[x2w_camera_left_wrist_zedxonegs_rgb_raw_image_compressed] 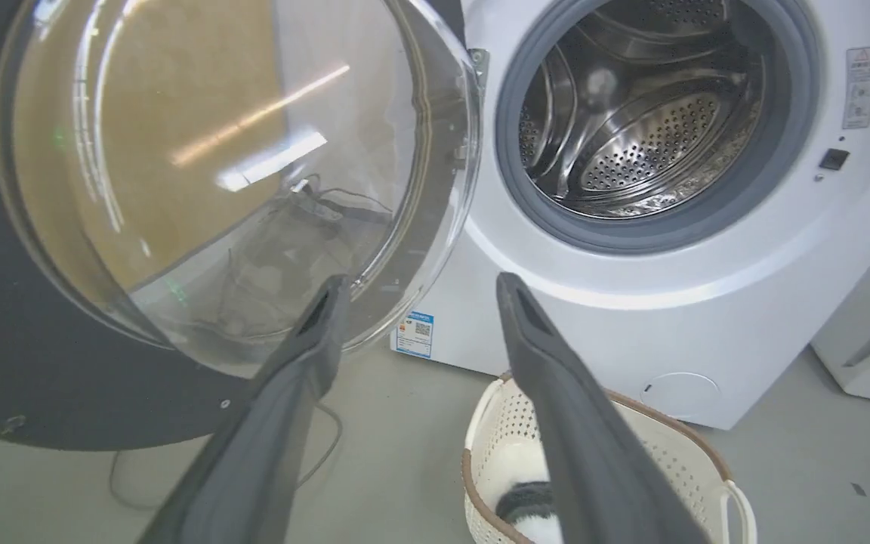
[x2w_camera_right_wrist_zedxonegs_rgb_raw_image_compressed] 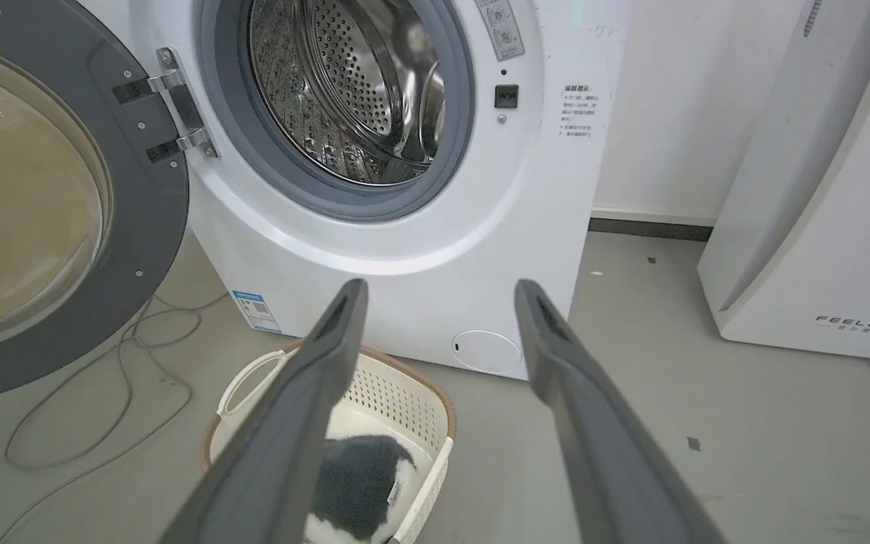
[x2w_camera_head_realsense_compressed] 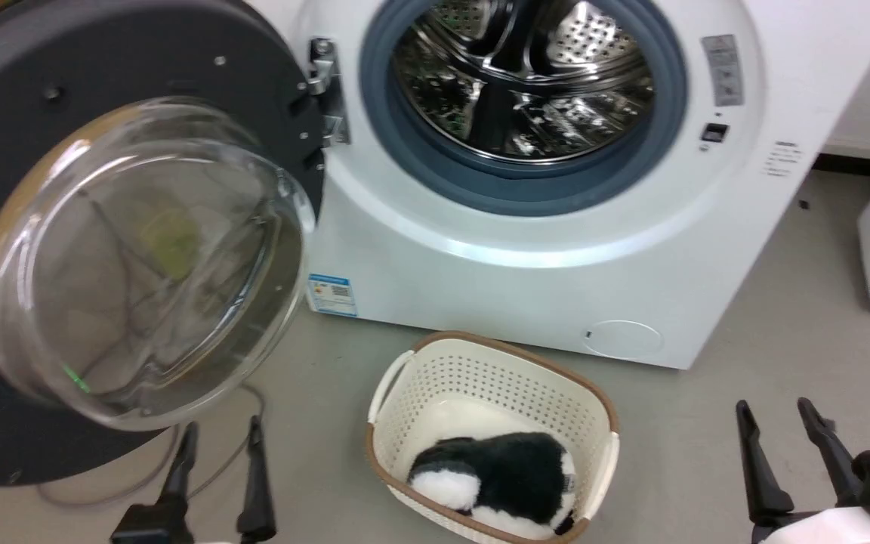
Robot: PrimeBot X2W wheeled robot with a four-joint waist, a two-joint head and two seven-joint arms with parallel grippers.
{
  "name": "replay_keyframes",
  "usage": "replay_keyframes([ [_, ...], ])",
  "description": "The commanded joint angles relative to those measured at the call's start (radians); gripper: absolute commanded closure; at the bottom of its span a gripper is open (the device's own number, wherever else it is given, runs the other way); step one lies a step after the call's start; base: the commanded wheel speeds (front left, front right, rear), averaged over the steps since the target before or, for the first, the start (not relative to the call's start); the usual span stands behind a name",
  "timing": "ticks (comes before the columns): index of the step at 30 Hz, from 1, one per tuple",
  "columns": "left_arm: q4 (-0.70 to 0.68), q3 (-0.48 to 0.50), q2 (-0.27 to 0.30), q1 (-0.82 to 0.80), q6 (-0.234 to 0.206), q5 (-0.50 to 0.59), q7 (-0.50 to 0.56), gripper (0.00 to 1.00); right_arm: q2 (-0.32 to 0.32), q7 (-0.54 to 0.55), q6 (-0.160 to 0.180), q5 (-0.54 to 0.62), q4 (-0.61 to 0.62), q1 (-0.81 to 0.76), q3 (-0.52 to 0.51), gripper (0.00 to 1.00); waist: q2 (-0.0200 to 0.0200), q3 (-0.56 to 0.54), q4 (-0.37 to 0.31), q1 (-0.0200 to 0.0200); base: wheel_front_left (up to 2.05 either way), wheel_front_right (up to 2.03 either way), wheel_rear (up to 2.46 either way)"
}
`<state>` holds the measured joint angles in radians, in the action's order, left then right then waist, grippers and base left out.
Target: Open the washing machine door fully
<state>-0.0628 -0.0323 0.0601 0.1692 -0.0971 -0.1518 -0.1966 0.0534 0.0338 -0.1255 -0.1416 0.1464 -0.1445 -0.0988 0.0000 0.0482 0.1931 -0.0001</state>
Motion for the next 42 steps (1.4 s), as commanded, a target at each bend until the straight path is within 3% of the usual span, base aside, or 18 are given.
replay_keyframes([
  [1,-0.003,-0.015,0.009,-0.027,0.012,0.008,0.013,0.00,-0.003,0.001,-0.005,0.016,0.012,0.003,0.009,0.00,0.0000,0.003,-0.033,0.0001,0.00,0.00,0.00],
  [7,0.007,-0.066,0.025,-0.081,0.042,0.028,0.061,0.00,-0.003,0.010,-0.005,0.043,0.042,0.007,0.031,0.00,0.0000,0.003,-0.098,0.0001,0.00,0.00,0.00],
  [15,0.029,-0.083,0.034,-0.096,0.045,0.031,0.106,0.00,-0.003,0.013,-0.005,0.051,0.071,-0.011,0.064,0.00,0.0000,-0.019,-0.155,0.0001,0.00,0.00,0.00],
  [35,0.046,-0.085,0.044,-0.081,0.028,0.002,0.136,0.00,-0.003,0.008,-0.005,0.026,0.061,-0.033,0.079,0.00,0.0000,-0.026,-0.180,0.0001,0.00,0.00,0.00],
  [36,0.044,-0.085,0.042,-0.086,0.030,0.005,0.135,1.00,0.000,0.016,0.000,0.035,0.061,-0.017,0.077,1.00,0.0000,-0.026,-0.180,0.0001,0.00,0.00,0.00],
  [42,0.045,-0.079,0.040,-0.090,0.032,0.013,0.138,1.00,0.000,0.015,0.001,0.041,0.052,-0.008,0.078,1.00,0.0000,-0.027,-0.181,0.0001,0.00,0.00,0.00],
])
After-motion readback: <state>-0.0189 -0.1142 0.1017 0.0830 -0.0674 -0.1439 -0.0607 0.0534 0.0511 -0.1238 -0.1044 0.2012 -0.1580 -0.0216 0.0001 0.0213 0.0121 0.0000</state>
